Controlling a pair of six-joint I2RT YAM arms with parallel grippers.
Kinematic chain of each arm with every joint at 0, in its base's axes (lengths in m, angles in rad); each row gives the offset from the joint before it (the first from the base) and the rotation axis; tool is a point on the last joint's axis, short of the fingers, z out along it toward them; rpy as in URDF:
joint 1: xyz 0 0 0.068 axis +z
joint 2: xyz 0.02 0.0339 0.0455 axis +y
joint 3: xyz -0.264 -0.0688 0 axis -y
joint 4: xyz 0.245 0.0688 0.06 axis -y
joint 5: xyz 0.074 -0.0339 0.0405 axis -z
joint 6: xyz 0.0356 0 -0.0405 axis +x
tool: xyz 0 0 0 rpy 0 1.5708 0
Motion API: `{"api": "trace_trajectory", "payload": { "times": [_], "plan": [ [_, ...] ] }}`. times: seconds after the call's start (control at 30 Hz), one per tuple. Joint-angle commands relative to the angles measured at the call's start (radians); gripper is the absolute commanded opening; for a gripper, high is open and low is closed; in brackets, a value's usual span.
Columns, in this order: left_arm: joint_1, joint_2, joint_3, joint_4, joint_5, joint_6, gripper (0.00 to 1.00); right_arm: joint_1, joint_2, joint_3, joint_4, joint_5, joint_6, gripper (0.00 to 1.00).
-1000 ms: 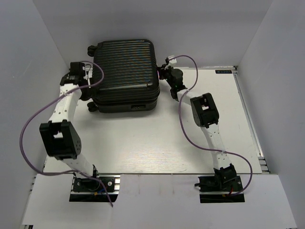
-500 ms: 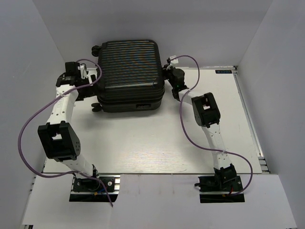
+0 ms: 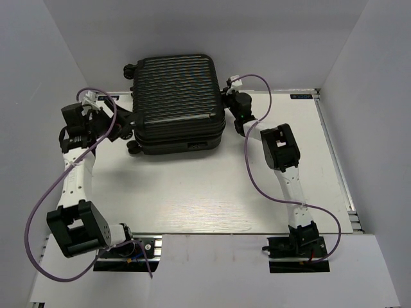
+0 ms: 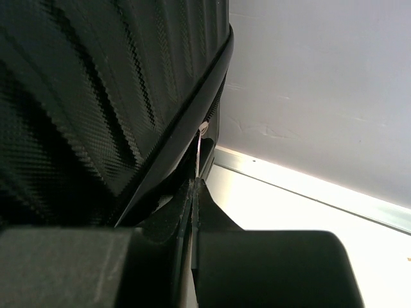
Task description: Pack the luggage
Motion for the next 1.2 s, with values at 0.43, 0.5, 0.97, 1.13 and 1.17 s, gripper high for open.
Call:
{"api": "trace_trajectory", "payload": {
  "times": [0.43,0.5,0.97,1.13,1.17],
  "plan": [
    [-0.051,-0.043,-0.216,0.151,-0.330,-0.587,0.99,0.023,-0.100,-0.076,0.019,-0.022,-0.077,0.00],
    [-0.078,-0.052,-0.218,0.149,-0.422,-0.594,0.99,0.026,-0.098,-0.079,0.019,-0.026,-0.074,0.00],
    [-0.088,0.046,-0.242,0.321,-0.550,-0.737,0.90,0.026,-0.112,-0.094,0.010,-0.013,-0.108,0.00],
    [-0.105,0.121,-0.167,0.341,-0.527,-0.732,0.71,0.032,-0.115,-0.096,0.004,-0.008,-0.126,0.00],
    [-0.111,0.160,-0.141,0.356,-0.506,-0.731,0.66,0.031,-0.114,-0.097,0.001,-0.008,-0.128,0.00]
  ]
}}
